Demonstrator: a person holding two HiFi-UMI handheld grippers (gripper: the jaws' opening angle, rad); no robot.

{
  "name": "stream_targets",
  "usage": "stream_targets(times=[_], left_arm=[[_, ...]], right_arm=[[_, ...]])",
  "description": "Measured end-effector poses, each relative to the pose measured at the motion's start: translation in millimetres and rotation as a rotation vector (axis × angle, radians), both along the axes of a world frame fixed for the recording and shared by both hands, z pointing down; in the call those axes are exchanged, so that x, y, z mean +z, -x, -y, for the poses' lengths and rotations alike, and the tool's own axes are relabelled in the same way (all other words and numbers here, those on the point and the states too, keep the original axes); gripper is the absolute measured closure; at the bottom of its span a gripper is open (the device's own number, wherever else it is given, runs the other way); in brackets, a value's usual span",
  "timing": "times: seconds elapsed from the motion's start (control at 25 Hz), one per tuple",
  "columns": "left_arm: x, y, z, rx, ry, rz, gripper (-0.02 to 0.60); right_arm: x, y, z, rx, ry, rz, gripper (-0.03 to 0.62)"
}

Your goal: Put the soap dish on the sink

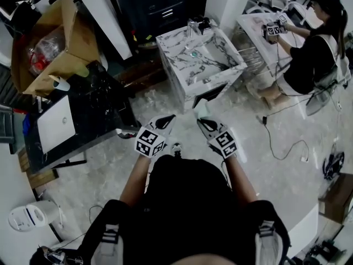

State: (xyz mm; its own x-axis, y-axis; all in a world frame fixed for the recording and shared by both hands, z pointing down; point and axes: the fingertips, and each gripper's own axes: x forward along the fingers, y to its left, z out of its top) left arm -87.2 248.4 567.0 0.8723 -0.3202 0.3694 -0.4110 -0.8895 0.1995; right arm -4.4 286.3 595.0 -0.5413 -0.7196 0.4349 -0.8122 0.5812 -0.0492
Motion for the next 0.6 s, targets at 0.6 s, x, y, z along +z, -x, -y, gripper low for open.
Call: stream_targets(times=[0.6], left_arm=[[8.3,-5.2,32.0,0.128,0.002,0.000,0.583]], right_arm=[[6.9,6.9,22.1,0.113,0.003,-0.012,0.595]])
